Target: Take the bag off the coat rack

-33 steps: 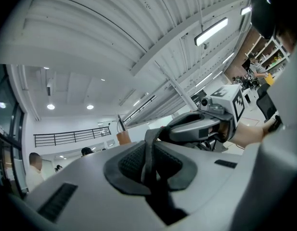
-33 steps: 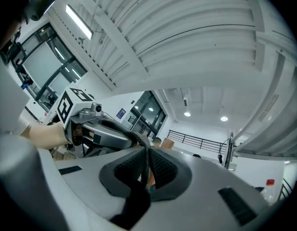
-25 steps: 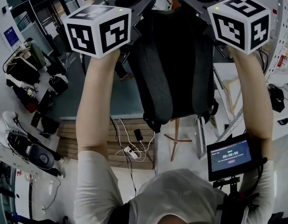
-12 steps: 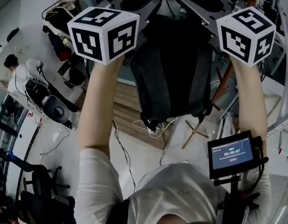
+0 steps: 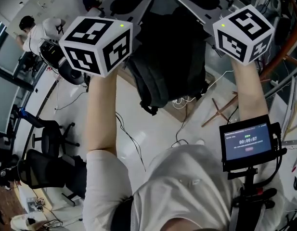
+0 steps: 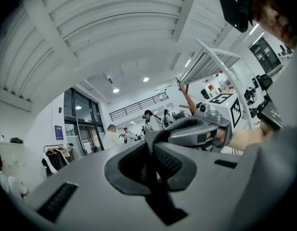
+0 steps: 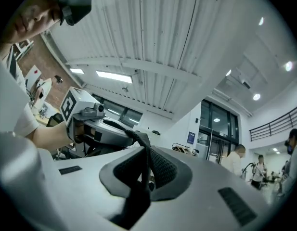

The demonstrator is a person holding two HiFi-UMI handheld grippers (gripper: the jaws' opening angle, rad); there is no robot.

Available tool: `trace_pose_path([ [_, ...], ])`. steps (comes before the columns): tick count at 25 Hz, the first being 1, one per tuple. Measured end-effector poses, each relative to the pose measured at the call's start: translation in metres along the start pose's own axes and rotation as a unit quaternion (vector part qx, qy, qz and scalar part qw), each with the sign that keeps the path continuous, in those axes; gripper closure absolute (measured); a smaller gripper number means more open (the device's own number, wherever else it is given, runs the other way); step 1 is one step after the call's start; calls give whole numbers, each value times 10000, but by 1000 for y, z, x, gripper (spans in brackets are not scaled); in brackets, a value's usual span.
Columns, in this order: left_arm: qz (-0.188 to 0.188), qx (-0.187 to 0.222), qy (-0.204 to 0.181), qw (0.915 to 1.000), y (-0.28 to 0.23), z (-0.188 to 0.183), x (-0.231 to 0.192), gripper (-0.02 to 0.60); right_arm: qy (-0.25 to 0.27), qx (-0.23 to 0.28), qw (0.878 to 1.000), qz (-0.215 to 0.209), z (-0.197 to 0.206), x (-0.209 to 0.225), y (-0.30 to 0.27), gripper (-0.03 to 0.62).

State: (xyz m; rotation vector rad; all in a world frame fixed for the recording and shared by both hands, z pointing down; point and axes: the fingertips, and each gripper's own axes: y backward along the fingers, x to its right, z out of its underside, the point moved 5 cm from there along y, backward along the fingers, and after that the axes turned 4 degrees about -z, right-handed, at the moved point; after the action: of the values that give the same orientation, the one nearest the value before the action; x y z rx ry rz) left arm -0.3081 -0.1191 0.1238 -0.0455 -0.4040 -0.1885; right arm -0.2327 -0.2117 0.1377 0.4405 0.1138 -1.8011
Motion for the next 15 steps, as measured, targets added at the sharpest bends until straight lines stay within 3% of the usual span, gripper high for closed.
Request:
trace_pose_path([
  [7, -366, -613, 127, 9974, 48, 96, -11, 541, -736, 23, 9948, -702, 78, -63, -48, 553],
  [15, -651, -704, 753, 9925, 91, 152, 25, 541, -620, -256, 9911, -1152, 113, -117, -43, 551],
])
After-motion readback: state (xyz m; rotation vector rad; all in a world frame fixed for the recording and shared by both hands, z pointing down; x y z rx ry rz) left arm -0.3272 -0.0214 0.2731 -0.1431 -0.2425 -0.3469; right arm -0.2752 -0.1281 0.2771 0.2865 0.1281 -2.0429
